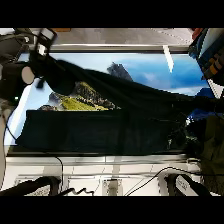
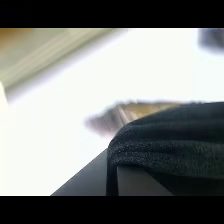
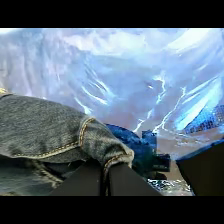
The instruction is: Fold the clothes and pants, and hang the long-sleeved shirts on hangers.
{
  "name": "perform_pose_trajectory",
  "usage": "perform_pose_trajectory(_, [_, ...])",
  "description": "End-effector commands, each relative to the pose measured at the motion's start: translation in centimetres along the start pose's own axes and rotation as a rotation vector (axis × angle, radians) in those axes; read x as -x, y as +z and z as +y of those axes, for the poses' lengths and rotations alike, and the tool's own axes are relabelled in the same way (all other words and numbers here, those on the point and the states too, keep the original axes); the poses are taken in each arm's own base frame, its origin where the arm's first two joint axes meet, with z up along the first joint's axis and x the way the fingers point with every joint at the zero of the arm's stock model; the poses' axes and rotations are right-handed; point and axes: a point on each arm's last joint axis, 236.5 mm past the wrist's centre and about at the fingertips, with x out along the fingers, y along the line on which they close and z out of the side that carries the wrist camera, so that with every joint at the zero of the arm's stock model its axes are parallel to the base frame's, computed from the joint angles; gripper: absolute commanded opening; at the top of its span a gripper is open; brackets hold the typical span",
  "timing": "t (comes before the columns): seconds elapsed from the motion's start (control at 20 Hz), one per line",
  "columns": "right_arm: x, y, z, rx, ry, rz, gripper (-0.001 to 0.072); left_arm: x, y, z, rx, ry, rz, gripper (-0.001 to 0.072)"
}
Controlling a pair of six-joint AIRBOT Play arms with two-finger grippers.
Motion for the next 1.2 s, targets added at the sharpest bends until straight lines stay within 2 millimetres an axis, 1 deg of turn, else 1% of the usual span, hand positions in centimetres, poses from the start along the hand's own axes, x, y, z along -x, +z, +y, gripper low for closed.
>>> perform_pose_trajectory(0.0, [0.0, 0.0, 0.0, -0.001, 0.0, 0.001, 0.0024, -3.9, -7.5, -5.2, -0.038, -0.168, 0.276, 0.0026])
perform_pose_trajectory(0.1, [0.0, 0.0, 0.0, 0.0, 0.0, 0.001, 0.0025, -8.0, -9.4, -8.5, -0.206, -0.239, 0.295, 0.0026])
perform_pose_trajectory(0.15, [0.0, 0.0, 0.0, 0.0, 0.0, 0.001, 0.0025, -9.7, -9.5, -9.9, -0.262, -0.257, 0.278, 0.0026])
perform_pose_trajectory(0.2, [0.0, 0.0, 0.0, 0.0, -0.001, 0.0, 0.0025, -11.4, -8.9, -11.3, -0.277, -0.255, 0.238, 0.0026])
perform_pose_trajectory(0.25, [0.0, 0.0, 0.0, 0.0, -0.001, 0.0, 0.0025, -12.6, -7.7, -12.6, -0.289, -0.245, 0.181, 0.0025])
perform_pose_trajectory(0.3, [0.0, 0.1, -0.1, 0.0, -0.002, -0.003, 0.0025, -13.6, -5.7, -13.7, -0.298, -0.223, 0.098, 0.0026])
perform_pose_trajectory(0.4, [0.0, 0.1, -0.1, 0.0, -0.002, -0.004, 0.0025, -14.2, -1.0, -15.3, -0.327, -0.169, -0.077, 0.0025])
perform_pose_trajectory(0.45, [0.0, 0.1, -0.1, 0.0, -0.002, -0.004, 0.0025, -14.0, 1.2, -16.4, -0.392, -0.148, -0.16, 0.0025])
perform_pose_trajectory(0.5, [0.0, 0.1, -0.1, 0.0, -0.002, -0.004, 0.0025, -13.6, 2.8, -17.8, -0.456, -0.141, -0.216, 0.0024])
perform_pose_trajectory(0.55, [0.0, 0.1, -0.1, 0.0, -0.003, -0.006, 0.0024, -13.2, 3.5, -19.4, -0.497, -0.152, -0.241, 0.0024])
perform_pose_trajectory(0.6, [0.0, 0.2, -0.1, 0.0, -0.004, -0.01, 0.0025, -13.0, 3.7, -21.1, -0.521, -0.176, -0.246, 0.0024])
perform_pose_trajectory(0.7, [0.0, 0.3, -0.1, 0.0, -0.005, -0.014, 0.0024, -13.0, 3.5, -24.1, -0.546, -0.22, -0.247, 0.0024])
perform_pose_trajectory(0.75, [0.0, 0.3, -0.1, 0.0, -0.005, -0.014, 0.0025, -13.1, 3.3, -25.4, -0.557, -0.237, -0.248, 0.0025])
perform_pose_trajectory(0.8, [0.0, 0.3, -0.2, 0.0, -0.005, -0.014, 0.0025, -13.2, 3.1, -26.2, -0.563, -0.249, -0.247, 0.0026])
perform_pose_trajectory(0.85, [0.0, 0.3, -0.2, 0.0, -0.005, -0.014, 0.0025, -13.2, 3.0, -26.5, -0.551, -0.256, -0.244, 0.0063])
perform_pose_trajectory(0.9, [0.0, 0.3, -0.2, 0.0, -0.005, -0.015, 0.0025, -13.1, 3.1, -26.6, -0.491, -0.267, -0.24, 0.0338])
perform_pose_trajectory(0.95, [0.0, 0.4, -0.2, 0.0, -0.005, -0.015, 0.0025, -13.2, 3.1, -26.0, -0.42, -0.267, -0.23, 0.0686])
perform_pose_trajectory(1.0, [0.0, 0.4, -0.2, 0.0, -0.006, -0.017, 0.0025, -13.2, 3.2, -24.9, -0.339, -0.259, -0.217, 0.0702])
perform_pose_trajectory(1.05, [0.0, 0.4, -0.2, 0.0, -0.006, -0.018, 0.0024, -13.2, 3.2, -23.0, -0.241, -0.243, -0.204, 0.07])
perform_pose_trajectory(1.1, [0.0, 0.4, -0.2, 0.0, -0.006, -0.018, 0.0025, -13.3, 2.9, -20.9, -0.133, -0.227, -0.182, 0.0699])
perform_pose_trajectory(1.15, [0.0, 0.4, -0.2, 0.0, -0.006, -0.018, 0.0025, -13.2, 2.1, -18.4, -0.004, -0.212, -0.138, 0.0698])
